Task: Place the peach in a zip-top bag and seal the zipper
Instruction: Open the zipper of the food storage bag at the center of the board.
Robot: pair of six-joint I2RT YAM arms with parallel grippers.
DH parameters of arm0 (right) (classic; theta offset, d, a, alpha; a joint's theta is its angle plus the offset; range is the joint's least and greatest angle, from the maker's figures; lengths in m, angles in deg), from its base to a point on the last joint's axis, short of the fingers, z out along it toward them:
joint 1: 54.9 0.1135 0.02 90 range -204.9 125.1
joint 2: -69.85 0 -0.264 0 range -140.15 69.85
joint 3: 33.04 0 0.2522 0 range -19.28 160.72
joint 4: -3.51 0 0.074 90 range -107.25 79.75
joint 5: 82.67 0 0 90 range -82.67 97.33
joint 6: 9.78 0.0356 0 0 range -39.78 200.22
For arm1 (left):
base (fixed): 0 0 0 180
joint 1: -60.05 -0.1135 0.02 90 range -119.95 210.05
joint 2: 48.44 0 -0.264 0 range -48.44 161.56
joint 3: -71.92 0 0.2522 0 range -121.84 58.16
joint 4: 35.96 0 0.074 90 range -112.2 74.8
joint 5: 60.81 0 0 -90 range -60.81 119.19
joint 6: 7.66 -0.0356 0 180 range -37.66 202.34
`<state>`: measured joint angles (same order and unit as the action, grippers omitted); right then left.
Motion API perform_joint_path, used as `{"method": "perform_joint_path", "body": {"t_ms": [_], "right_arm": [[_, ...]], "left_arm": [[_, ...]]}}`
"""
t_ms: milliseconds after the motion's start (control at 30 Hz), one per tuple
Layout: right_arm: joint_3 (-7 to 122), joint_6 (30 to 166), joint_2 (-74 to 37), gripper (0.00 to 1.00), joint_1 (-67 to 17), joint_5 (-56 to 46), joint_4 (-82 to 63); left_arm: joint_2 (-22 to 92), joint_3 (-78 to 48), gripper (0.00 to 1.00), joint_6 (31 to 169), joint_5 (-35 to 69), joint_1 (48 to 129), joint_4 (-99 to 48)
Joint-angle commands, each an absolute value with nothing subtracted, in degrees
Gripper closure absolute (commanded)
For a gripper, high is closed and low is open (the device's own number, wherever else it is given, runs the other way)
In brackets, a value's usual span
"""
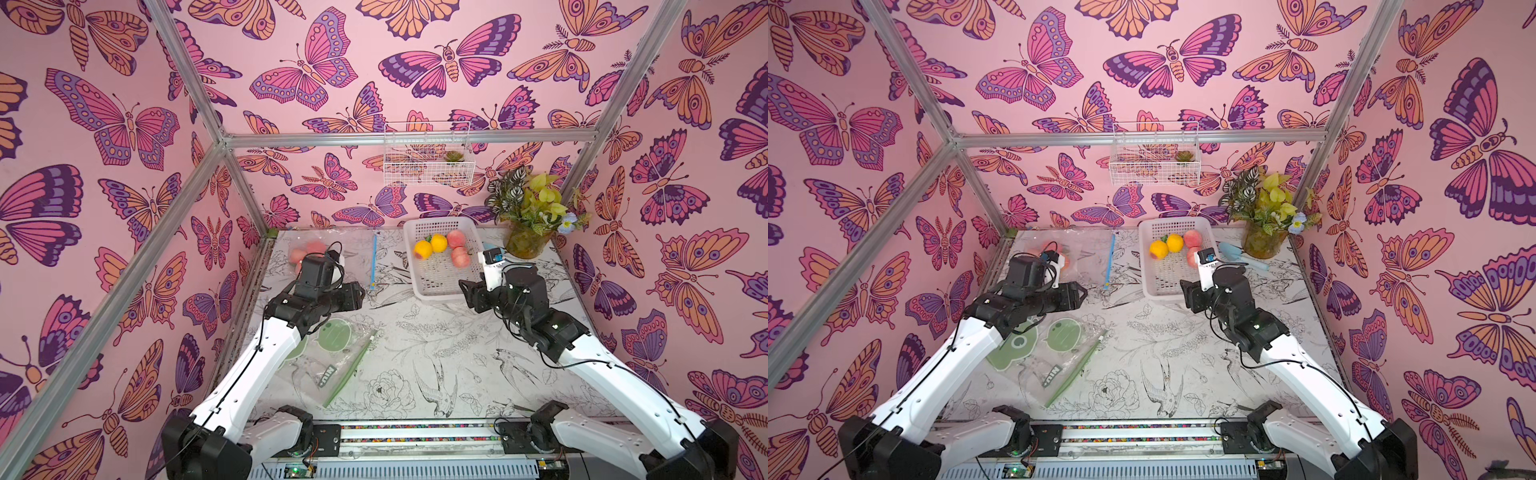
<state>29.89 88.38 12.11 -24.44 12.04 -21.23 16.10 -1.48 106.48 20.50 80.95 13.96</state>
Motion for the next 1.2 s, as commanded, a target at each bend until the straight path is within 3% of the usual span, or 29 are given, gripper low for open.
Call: {"method": "perform_joint_path", "body": {"t_ms": [0, 333, 700, 1167], "right_arm": [[28.4, 90.0, 14.0, 0.32, -24.8, 12.4, -23.2], [26.2, 90.0, 17.3, 0.31, -24.8, 13.8, -24.5], [25.7, 90.2, 16.8, 0.31, -24.8, 14.0, -24.0], [25.2, 90.6, 15.7, 0.31, -24.9, 13.5, -22.6]], "left_arm": [[14.9, 1.3, 0.37, 109.1, 23.9, 83.8, 19.8], [14.8, 8.4, 0.37, 113.0, 32.8, 93.4, 24.3], [22.5, 13.1, 0.37, 114.9, 44.1, 101.6, 25.4], [34.1, 12.8, 0.4, 116.0, 47.8, 103.2, 24.7]]}}
